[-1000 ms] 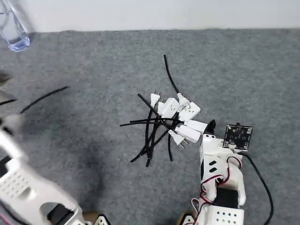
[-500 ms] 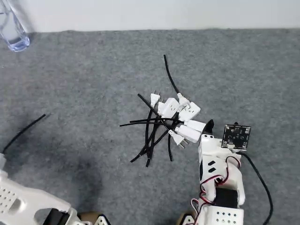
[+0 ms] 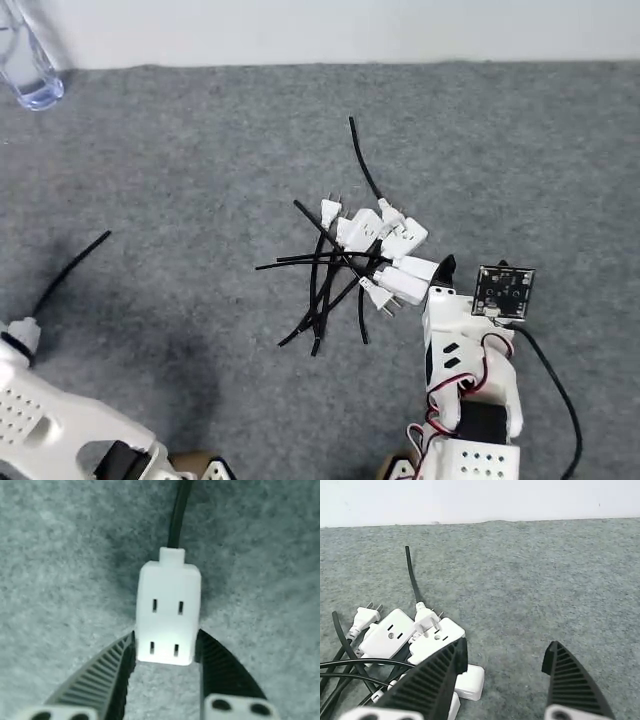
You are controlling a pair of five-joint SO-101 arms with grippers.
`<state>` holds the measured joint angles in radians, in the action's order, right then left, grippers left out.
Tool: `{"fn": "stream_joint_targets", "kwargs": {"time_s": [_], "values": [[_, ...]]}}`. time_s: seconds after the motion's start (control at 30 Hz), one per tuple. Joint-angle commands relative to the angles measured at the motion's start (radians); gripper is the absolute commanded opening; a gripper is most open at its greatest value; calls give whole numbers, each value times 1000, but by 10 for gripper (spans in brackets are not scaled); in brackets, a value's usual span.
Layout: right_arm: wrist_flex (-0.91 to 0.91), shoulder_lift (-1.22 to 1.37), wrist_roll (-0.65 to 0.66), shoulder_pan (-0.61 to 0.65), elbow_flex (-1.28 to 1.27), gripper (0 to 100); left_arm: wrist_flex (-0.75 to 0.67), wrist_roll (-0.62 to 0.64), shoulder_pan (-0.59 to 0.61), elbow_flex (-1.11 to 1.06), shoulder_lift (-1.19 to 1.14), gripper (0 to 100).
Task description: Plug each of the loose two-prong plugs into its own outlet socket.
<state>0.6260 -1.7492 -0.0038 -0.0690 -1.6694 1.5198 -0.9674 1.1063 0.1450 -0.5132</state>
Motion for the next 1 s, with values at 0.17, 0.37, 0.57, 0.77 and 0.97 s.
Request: {"fn": "stream_joint_targets", "kwargs": {"time_s": [0.17, 0.37, 0.57, 0.77, 0.97], "values": [[-5, 12, 46, 18, -18, 252, 87, 3, -21, 87, 69, 272], [-4, 12, 48, 30, -18, 252, 238, 48, -181, 209, 71, 269], [-2, 12, 48, 28, -18, 252, 227, 367, -646, 257, 147, 269], [-15, 2, 41, -33, -18, 252, 94, 563, -1119, 280, 238, 269], [-91, 1, -103, -243, -9, 252, -112, 741, -1280, 277, 133, 269]]}}
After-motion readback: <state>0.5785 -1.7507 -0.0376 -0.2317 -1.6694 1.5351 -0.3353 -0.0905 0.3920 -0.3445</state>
